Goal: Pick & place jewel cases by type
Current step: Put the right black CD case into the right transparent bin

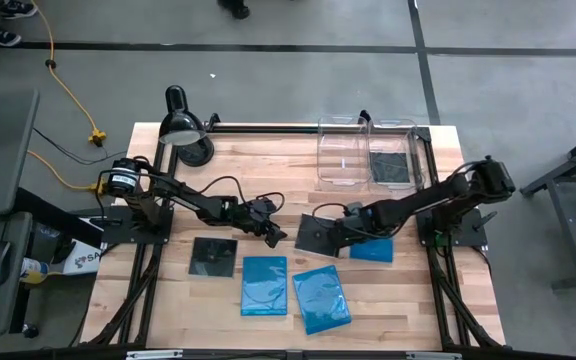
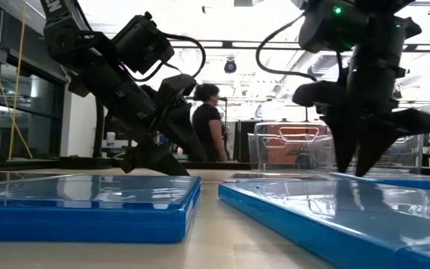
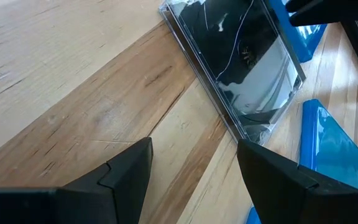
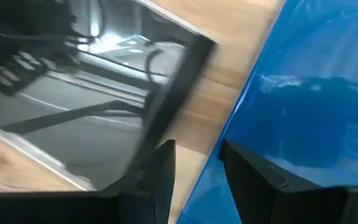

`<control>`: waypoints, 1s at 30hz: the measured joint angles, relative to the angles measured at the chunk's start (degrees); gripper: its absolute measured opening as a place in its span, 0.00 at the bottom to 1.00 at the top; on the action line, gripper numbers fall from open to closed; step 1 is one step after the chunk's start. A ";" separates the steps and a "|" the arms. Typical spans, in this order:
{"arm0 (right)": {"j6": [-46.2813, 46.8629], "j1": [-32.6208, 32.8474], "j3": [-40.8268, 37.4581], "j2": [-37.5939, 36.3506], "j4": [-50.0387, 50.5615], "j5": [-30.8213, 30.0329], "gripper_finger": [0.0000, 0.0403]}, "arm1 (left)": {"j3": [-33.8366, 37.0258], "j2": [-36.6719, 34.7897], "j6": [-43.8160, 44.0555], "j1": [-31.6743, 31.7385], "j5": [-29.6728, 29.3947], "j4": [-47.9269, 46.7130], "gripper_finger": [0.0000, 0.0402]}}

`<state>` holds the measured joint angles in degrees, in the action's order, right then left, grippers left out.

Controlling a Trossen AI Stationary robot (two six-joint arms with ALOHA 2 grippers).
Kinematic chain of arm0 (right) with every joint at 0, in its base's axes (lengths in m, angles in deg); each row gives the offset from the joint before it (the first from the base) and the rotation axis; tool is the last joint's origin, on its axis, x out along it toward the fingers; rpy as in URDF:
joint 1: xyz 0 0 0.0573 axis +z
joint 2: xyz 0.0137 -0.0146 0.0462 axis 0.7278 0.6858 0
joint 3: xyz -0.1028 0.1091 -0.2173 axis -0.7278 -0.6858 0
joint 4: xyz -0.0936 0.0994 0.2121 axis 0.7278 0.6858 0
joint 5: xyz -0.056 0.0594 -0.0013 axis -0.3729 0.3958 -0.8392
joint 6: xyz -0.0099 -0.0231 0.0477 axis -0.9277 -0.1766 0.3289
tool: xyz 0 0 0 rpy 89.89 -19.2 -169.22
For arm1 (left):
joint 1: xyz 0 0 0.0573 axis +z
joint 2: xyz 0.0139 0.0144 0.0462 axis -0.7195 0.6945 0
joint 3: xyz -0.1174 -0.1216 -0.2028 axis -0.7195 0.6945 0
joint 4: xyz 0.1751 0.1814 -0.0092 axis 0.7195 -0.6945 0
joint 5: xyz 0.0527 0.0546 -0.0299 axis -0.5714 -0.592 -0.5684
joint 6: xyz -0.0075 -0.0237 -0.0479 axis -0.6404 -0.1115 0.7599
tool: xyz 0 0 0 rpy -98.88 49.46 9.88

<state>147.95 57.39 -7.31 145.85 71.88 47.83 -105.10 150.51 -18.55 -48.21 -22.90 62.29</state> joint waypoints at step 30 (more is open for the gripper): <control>2.62 0.95 -0.38 -0.30 -5.84 -4.36 0.33 | 0.01 0.02 2.28 -0.02 -0.23 0.61 0.59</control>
<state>150.57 58.34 -7.69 145.55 66.04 43.47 -105.09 150.53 -16.27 -48.23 -23.13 62.90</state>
